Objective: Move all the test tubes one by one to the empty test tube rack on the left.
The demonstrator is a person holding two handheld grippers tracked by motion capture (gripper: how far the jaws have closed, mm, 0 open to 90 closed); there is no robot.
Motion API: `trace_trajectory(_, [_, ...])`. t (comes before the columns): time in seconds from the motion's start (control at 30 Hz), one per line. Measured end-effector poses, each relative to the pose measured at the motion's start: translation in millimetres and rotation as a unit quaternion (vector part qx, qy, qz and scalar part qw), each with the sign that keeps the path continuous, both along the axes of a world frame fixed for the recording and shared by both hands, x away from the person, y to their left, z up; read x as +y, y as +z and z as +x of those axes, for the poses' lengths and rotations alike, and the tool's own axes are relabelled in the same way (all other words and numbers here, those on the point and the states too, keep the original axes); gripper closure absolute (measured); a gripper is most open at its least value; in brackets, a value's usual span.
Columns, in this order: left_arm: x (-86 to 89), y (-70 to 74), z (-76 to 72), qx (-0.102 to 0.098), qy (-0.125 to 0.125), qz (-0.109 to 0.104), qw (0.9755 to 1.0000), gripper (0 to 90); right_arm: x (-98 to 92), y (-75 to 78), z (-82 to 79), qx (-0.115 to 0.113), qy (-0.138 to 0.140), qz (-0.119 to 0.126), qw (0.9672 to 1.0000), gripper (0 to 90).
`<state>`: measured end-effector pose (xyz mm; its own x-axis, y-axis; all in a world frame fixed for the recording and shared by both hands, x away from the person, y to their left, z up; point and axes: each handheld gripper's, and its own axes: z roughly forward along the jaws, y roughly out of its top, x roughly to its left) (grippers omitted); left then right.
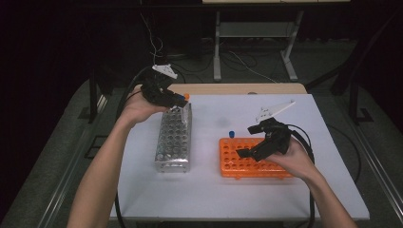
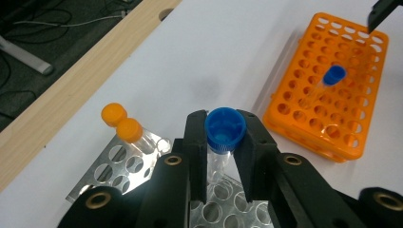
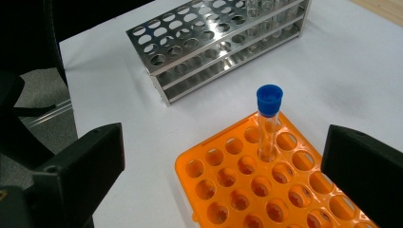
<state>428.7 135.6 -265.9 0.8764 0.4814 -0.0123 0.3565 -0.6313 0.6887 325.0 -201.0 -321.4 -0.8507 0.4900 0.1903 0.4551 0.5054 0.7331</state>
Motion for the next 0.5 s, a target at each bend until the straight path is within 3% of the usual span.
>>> trace_trajectory(0.23, [0.8, -17.3, 6.0, 0.008, 0.006, -0.003, 0.9999, 74.1, -1.9, -4.3, 0.3, 0.002, 0.001, 0.0, 1.0, 0.2])
trace_trajectory(0.5, [3.2, -27.7, 10.2, 0.009, 0.012, -0.011, 0.9998, 74.2, -1.6, -8.8, 0.4, 0.007, 0.004, 0.0, 1.0, 0.2])
